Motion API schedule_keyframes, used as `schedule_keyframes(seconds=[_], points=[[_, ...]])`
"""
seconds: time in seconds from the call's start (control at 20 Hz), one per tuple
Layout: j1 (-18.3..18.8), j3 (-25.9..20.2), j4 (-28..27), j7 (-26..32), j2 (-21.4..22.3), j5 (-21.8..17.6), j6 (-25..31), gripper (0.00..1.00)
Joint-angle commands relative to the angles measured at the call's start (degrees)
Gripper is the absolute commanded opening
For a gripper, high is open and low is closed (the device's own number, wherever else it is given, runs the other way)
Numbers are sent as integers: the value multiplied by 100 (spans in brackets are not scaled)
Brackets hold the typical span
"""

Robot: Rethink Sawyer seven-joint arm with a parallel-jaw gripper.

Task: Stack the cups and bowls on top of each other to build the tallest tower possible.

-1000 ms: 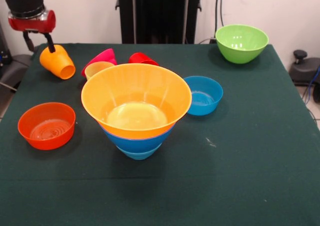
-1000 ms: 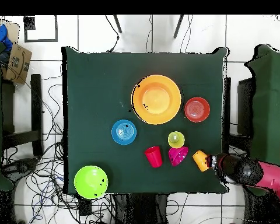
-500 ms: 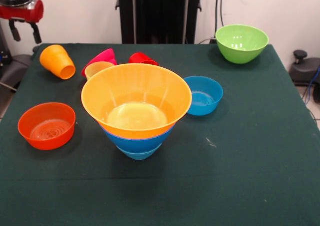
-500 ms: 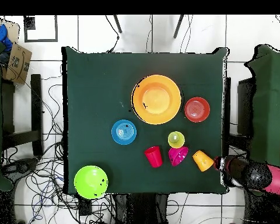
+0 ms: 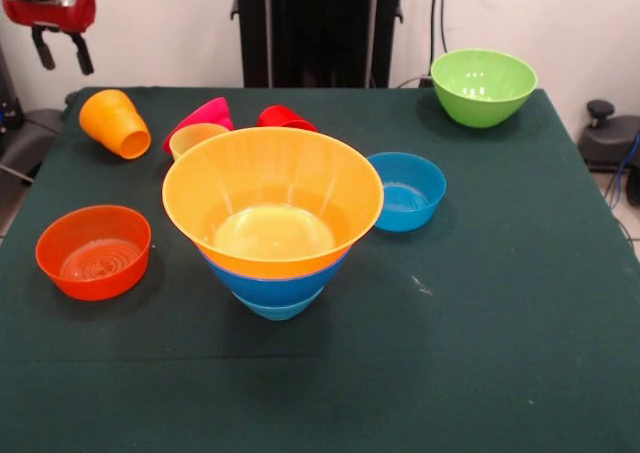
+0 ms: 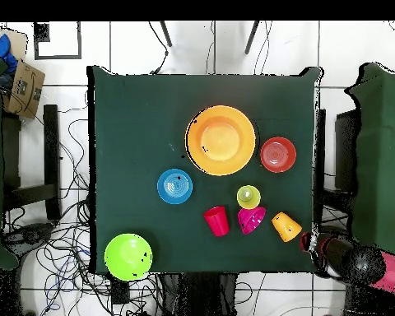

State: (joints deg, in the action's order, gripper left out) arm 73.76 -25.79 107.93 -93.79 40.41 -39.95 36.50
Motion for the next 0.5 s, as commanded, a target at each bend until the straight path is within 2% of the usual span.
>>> schedule_keyframes(seconds=[0.05, 0.35, 0.5], points=[[93, 126, 626, -657, -547, 238, -810, 100], [469, -91, 926, -606, -751, 573, -1274, 100], [615, -220, 1114, -622, -680, 752, -1431, 100]])
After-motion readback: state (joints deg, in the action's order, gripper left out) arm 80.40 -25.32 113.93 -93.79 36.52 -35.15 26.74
